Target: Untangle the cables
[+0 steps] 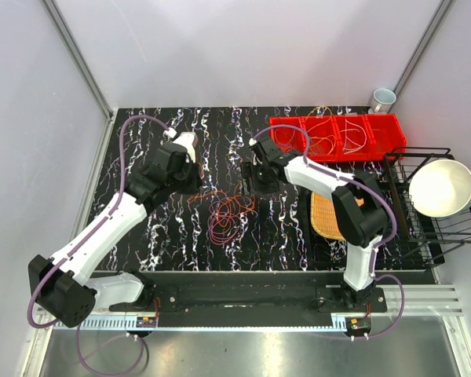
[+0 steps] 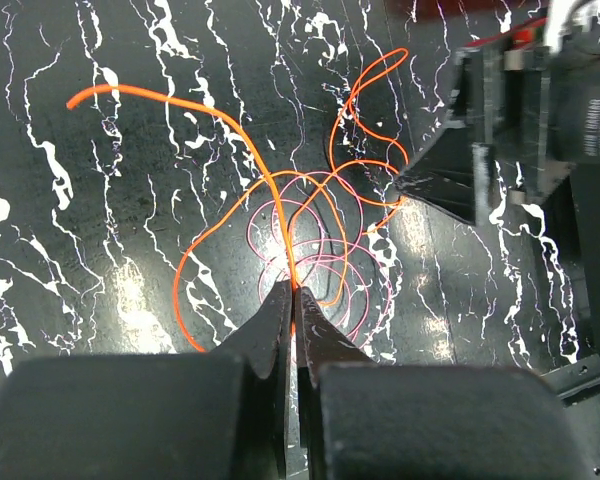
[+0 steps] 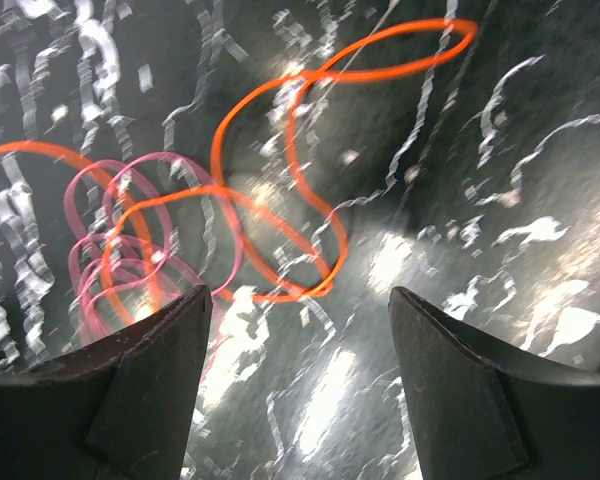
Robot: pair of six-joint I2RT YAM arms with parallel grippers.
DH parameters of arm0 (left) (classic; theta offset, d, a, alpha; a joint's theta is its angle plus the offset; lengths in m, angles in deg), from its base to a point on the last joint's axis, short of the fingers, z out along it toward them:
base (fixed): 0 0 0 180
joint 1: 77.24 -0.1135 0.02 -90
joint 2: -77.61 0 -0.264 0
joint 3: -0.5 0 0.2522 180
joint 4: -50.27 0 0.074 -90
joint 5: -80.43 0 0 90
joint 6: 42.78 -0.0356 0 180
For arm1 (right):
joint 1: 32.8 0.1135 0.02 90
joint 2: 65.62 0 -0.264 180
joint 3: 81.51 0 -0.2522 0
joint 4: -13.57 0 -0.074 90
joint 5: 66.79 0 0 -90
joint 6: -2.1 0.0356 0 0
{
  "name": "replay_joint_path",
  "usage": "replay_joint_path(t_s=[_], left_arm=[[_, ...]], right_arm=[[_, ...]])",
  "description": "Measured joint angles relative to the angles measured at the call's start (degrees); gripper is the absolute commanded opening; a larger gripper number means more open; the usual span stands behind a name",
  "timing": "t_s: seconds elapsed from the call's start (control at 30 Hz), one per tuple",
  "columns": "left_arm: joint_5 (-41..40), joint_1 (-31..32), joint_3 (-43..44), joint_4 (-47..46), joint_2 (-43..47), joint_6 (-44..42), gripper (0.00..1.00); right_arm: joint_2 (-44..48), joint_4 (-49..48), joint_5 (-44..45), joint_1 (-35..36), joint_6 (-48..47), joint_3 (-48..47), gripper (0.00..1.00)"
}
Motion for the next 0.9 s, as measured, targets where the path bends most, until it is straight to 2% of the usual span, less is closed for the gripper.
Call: replay_joint_path(t_s=[0.27, 0.5, 0.9], left_arm=[[2.6, -2.4, -0.4, -1.3, 0.7, -0.3, 0.00], [5.9, -3.6, -1.7, -3.1, 0.6, 0.7, 0.00], [15.9, -3.5, 2.7, -8.5, -10.3, 5.4, 0.00]], right_arm=[[-6.0, 1.8, 3.3, 0.1, -2.3, -4.7, 0.80], [-8.1, 1.9, -0.4, 0.1, -2.7, -5.2, 0.85], [-7.3, -4.2, -5.7, -0.6, -0.6, -2.1, 0.87]])
